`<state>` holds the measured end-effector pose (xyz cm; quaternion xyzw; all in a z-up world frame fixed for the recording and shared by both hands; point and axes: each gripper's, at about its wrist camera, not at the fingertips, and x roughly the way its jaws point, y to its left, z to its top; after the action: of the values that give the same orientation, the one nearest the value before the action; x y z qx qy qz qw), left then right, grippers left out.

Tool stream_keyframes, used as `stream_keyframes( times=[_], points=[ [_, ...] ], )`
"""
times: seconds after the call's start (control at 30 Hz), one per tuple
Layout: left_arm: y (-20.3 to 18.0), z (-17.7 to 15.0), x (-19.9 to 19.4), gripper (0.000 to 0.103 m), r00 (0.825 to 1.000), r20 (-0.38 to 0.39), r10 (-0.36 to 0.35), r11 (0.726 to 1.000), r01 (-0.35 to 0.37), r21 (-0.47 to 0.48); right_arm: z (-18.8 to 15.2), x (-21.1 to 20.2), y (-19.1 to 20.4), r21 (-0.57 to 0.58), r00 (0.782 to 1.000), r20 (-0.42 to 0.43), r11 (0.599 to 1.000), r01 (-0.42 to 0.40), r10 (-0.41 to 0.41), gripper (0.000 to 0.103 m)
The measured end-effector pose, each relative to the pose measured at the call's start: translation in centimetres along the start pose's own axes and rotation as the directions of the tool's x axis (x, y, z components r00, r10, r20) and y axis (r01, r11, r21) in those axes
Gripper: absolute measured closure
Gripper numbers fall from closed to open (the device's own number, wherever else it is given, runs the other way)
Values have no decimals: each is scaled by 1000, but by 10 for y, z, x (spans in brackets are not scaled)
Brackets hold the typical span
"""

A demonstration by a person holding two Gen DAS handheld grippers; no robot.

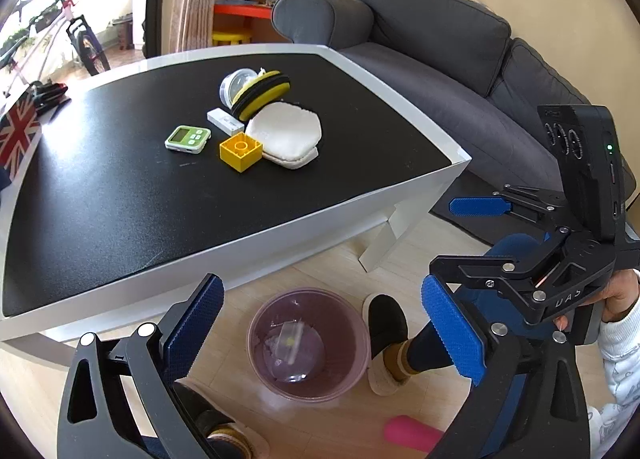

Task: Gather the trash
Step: 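Open both tools to drop the container and tissue into the bin, then move both tools back over the table toward the white pouch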

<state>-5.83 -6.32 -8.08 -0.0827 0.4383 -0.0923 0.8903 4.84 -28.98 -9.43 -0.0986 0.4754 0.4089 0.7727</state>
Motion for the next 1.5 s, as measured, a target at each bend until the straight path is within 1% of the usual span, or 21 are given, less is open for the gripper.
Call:
stream_keyframes(
  times=[0.13, 0.8, 1.1, 1.5],
  points=[
    [4, 0, 2, 8, 1000, -9, 14, 1000, -14, -12, 1, -1, -2, 3, 1000, 3, 1000, 1, -1, 8],
    [14, 2, -2, 7, 999, -9, 31, 999, -31, -38, 5, -1, 0, -3, 1000, 5, 1000, -3, 3, 8],
    [23, 13, -7, 7, 999, 10, 43, 998, -43, -50, 21, -5, 0, -16, 1000, 24, 1000, 1, -1, 7],
    [38, 40, -16, 7, 996, 47, 72, 997, -69, -46, 59, -17, -2, -48, 997, 83, 999, 13, -9, 7]
  ],
)
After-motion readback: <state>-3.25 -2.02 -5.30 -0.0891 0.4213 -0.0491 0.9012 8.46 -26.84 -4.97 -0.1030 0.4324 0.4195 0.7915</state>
